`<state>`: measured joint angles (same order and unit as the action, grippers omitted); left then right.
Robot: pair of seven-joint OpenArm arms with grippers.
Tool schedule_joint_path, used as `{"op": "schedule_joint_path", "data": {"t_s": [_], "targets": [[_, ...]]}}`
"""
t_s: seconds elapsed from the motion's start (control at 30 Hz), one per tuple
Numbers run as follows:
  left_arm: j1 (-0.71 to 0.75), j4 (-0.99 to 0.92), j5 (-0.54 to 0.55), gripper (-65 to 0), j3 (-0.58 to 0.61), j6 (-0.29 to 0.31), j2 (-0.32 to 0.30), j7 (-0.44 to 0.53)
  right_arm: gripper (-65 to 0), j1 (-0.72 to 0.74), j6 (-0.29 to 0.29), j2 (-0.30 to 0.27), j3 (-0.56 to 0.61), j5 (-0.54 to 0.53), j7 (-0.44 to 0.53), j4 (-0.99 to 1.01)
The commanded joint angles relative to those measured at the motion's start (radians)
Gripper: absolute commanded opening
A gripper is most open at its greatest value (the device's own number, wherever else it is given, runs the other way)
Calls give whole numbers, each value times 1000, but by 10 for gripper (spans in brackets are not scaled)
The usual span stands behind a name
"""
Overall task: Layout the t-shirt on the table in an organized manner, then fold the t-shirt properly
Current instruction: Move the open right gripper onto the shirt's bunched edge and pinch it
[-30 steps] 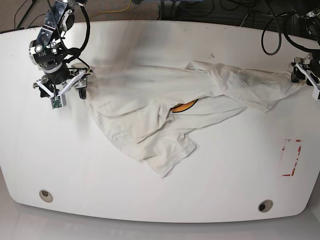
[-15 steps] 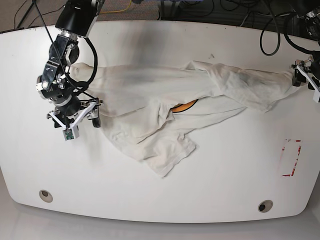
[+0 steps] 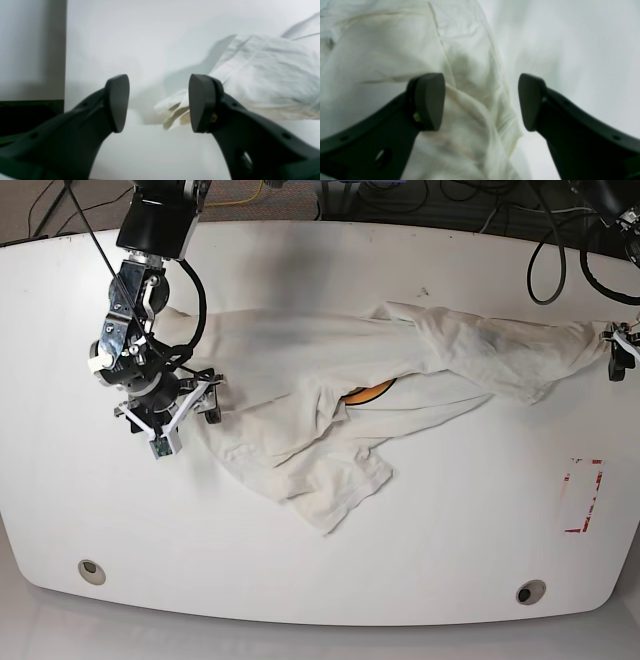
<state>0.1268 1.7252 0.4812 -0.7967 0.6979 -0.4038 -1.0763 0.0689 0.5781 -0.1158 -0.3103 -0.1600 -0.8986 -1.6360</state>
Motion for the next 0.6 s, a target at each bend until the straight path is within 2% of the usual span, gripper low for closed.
{"op": "schedule_joint_path", "data": {"t_s": [0.0, 0.37, 0.43, 0.57], "targets": [[-16, 17, 12, -304, -5, 0, -22, 17, -211, -13, 6, -6, -2, -10, 11, -17], [-16, 16, 12, -304, 0, 0, -17, 17, -217, -68, 7, 1, -2, -10, 11, -17], [-16, 16, 12, -304, 1, 0, -17, 17, -246, -70, 7, 1, -2, -11, 11, -17], [-16, 16, 12, -304, 1, 0, -16, 17, -385, -70, 7, 3, -2, -11, 11, -17]]}}
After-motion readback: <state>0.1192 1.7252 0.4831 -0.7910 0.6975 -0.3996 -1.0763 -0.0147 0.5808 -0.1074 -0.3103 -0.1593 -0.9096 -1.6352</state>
